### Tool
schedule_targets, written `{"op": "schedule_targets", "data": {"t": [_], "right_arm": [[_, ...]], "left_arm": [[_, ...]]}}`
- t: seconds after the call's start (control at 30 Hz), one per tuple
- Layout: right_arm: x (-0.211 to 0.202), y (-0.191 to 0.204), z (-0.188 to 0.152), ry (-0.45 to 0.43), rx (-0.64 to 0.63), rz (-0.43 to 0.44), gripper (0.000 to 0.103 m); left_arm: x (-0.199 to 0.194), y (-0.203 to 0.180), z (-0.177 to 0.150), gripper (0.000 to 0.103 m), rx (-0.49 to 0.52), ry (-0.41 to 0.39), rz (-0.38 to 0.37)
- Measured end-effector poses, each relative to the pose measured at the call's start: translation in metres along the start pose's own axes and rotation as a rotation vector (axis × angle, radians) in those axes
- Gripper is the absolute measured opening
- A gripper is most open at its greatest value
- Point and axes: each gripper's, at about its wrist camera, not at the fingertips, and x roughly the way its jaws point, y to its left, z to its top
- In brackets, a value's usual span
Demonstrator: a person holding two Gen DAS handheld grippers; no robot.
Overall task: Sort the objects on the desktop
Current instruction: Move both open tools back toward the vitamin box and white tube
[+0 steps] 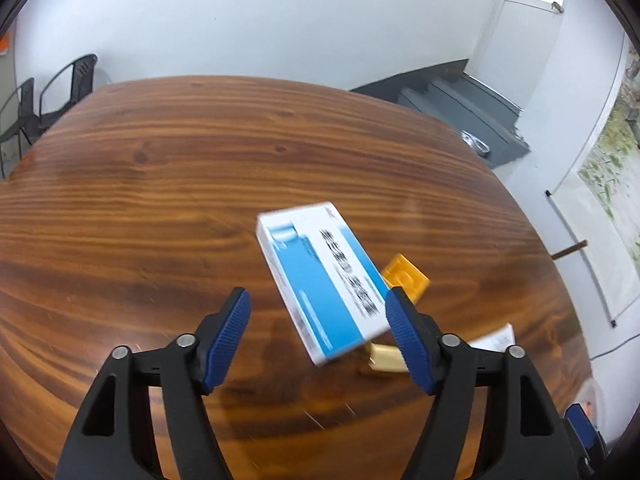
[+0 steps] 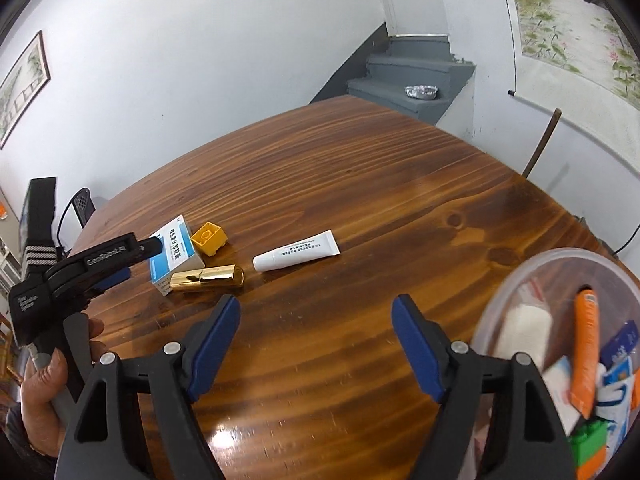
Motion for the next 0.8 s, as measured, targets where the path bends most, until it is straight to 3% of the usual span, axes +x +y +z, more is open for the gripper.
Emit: {"op": "schedule_targets", "data": {"t": [0.37,0.57,0.8], "right_arm": [[0.046,0.002,0.021,0.026,0.027,-0.055,0.081],[0.057,0.004,0.030,0.028,0.055,-0.076,0.081],[0.069,0.016,0.035,0.031,0.034,-0.099,0.081]], "left_arm": [[0.038,0.008,0.021,0.077,-0.117,0.089,-0.017],[0.052,0.001,0.024,0.077,-0.113,0.125,0.008],[0.057,-0.005,0.022,0.088,-0.034,0.115,0.049]]}}
